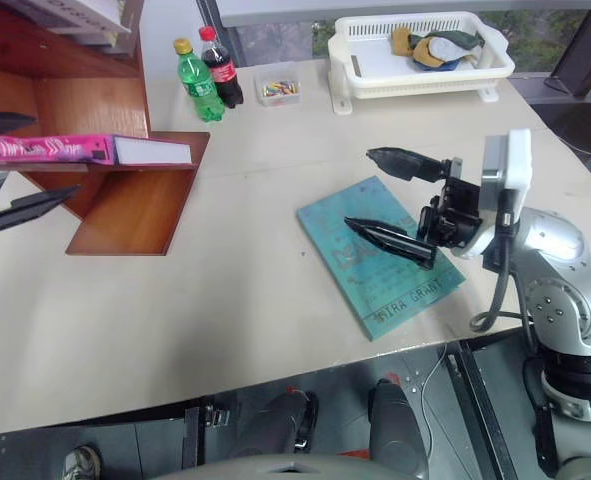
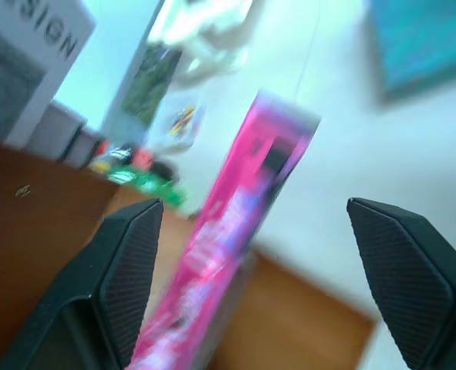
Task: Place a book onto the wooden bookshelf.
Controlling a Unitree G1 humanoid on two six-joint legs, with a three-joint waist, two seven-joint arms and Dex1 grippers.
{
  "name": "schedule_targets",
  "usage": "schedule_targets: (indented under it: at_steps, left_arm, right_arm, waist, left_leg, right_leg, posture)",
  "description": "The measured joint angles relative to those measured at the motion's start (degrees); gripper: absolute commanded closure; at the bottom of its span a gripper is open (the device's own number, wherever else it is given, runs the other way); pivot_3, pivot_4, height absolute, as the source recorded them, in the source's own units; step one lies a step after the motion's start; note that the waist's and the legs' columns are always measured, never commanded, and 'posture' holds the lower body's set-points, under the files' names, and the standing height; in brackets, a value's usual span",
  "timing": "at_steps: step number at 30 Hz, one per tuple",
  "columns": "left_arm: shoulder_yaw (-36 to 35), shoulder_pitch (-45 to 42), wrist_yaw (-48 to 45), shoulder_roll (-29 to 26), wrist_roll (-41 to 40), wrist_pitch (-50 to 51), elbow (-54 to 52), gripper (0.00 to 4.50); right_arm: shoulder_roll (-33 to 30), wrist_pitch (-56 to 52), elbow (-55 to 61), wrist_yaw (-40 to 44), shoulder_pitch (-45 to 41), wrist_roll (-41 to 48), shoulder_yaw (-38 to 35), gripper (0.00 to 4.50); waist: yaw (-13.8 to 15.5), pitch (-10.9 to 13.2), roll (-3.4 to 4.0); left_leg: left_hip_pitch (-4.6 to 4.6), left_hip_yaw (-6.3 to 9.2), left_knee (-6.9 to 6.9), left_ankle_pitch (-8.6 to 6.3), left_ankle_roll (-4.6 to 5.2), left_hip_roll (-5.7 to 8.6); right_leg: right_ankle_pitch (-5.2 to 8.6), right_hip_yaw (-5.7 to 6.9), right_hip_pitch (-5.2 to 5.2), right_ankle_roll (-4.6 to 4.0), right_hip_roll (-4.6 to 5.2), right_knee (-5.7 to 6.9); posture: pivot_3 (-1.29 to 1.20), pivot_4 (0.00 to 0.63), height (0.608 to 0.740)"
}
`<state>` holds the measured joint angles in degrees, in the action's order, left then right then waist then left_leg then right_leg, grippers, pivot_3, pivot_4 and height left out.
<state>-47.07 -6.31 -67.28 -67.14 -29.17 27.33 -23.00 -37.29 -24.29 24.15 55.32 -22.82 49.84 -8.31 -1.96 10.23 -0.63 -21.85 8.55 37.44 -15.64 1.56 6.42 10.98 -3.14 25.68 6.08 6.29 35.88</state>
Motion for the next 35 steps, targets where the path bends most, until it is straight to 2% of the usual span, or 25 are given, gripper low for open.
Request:
schedule_targets:
  at_steps: [5, 6, 9, 10, 11, 13, 17, 22, 28, 35]
  left_arm:
    - [2.4, -1.2, 11.4, 7.5, -17.5, 13.9, -12.1, 0.42]
    - [4.6, -1.2, 15.8, 10.4, -21.0, 16.0, -15.2, 0.42]
    - [12.5, 0.4, 25.0, 17.2, -24.6, 18.6, -21.3, 0.42]
    - [15.0, 1.1, 27.6, 19.0, -24.3, 18.6, -22.3, 0.42]
    - [17.1, 2.1, 29.9, 21.3, -23.8, 18.5, -23.2, 0.20]
    - [21.5, 4.5, 33.1, 25.1, -21.7, 17.7, -23.6, 0.20]
    - [26.8, 12.8, 33.7, 28.5, -13.2, 11.6, -21.8, 0.20]
    - [26.5, 20.2, 31.0, 29.3, -3.7, 1.4, -14.6, 0.20]
    - [23.8, 22.7, 24.6, 28.1, -3.3, -3.8, -9.2, 0.20]
    - [20.8, 23.5, 20.2, 26.2, -2.9, -5.9, -4.3, 0.20]
  right_arm:
    - [-2.5, 0.1, -1.9, 2.1, 1.9, -3.1, 0.0, 0.00]
    - [-3.4, -0.1, -2.1, 2.1, 2.6, -4.3, 0.2, 0.00]
    - [-5.2, -0.3, -2.6, 1.6, 4.3, -7.9, 0.9, 0.00]
    - [-5.6, -0.2, -2.7, 1.3, 5.0, -9.7, 1.3, 0.00]
    - [-6.0, 0.2, -2.7, 0.6, 5.9, -11.8, 1.7, 0.00]
    - [-6.0, 0.8, -2.9, -0.8, 7.9, -15.0, 2.3, 0.00]
    - [-5.4, 0.7, -2.4, -4.1, 13.2, -16.5, 0.8, 0.00]
    - [-9.5, 1.1, 1.4, -2.6, 22.5, -17.9, -3.7, 0.00]
    - [-12.0, 2.2, 5.0, 0.1, 32.4, -17.9, -12.6, 0.00]
    - [-13.3, 2.5, 5.2, 2.5, 37.4, -18.3, -18.8, 0.00]
  waist:
    - [0.0, 0.0, -0.02]
    - [0.1, 0.0, 0.00]
    - [0.2, 0.0, -0.06]
    - [0.2, 0.0, -0.08]
    - [0.2, -0.1, -0.05]
    - [0.3, -0.1, -0.06]
    - [0.8, -0.1, -0.06]
    - [2.1, -0.1, -0.07]
    - [2.8, -0.1, -0.08]
    - [2.7, -0.1, -0.08]
  left_leg:
    - [0.03, -0.04, 0.10, 0.00, -0.01, -0.05]
    - [0.03, -0.07, 0.13, 0.00, -0.01, -0.06]
    - [0.01, -0.13, 0.23, 0.00, -0.02, -0.07]
    - [0.01, -0.16, 0.25, 0.00, -0.02, -0.11]
    - [0.04, -0.20, 0.26, -0.01, -0.03, -0.12]
    - [0.03, -0.26, 0.28, -0.01, -0.03, -0.20]
    - [0.07, -0.37, 0.31, -0.02, -0.05, -0.35]
    - [0.10, -0.41, 0.36, -0.03, -0.04, -0.42]
    - [0.13, -0.39, 0.55, -0.13, 0.13, -0.47]
    - [0.32, -0.41, 0.84, -0.19, 0.17, -0.61]
  right_leg:
    - [-0.04, -0.04, -0.03, -0.05, -0.02, 0.06]
    - [-0.07, -0.07, -0.04, -0.07, -0.02, 0.05]
    - [-0.11, -0.13, -0.03, -0.13, -0.06, 0.07]
    - [-0.16, -0.14, -0.03, -0.20, -0.10, 0.04]
    - [-0.16, -0.19, -0.05, -0.20, -0.12, 0.05]
    - [-0.19, -0.22, -0.04, -0.24, -0.18, 0.06]
    - [-0.25, -0.31, -0.04, -0.34, -0.33, 0.05]
    - [-0.28, -0.26, -0.17, -0.38, -0.36, -0.01]
    - [-0.28, -0.19, -0.31, -0.37, -0.40, -0.02]
    - [-0.32, -0.02, -0.61, -0.29, -0.47, -0.03]
  posture:
    - [0.00, 0.150, 0.740]
    - [0.00, 0.150, 0.740]
    - [0.00, 0.150, 0.740]
    - [0.00, 0.150, 0.740]
    - [0.00, 0.150, 0.740]
    - [0.00, 0.150, 0.740]
    - [0.00, 0.150, 0.740]
    - [0.00, 0.150, 0.740]
    - [0.00, 0.150, 0.740]
    - [0.00, 0.150, 0.740]
